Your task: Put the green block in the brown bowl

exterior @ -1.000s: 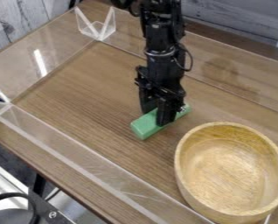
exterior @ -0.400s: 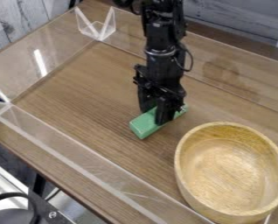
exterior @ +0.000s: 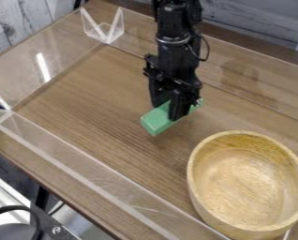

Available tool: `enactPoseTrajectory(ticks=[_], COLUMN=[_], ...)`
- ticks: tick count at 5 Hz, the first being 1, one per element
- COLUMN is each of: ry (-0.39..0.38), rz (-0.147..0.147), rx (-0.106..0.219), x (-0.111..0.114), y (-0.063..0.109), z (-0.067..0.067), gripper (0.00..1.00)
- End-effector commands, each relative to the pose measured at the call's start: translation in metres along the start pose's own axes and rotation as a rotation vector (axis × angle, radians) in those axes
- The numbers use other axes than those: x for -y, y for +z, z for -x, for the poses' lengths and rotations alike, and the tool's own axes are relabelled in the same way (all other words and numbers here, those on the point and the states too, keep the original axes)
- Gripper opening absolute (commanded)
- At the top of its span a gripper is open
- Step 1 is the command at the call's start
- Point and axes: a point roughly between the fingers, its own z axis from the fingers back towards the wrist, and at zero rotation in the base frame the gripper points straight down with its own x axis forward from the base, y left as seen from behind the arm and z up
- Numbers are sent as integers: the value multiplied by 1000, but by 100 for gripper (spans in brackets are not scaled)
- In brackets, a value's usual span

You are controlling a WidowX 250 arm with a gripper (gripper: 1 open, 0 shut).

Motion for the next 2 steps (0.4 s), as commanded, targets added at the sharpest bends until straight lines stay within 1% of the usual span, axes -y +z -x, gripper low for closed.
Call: enactPoseTrajectory(ticks=[1, 2], ry=[-11, -16], rz=[-37, -37], rx=[96, 110], x=[3, 12], y=[32, 40], z=[-10, -10], gripper=[0, 0])
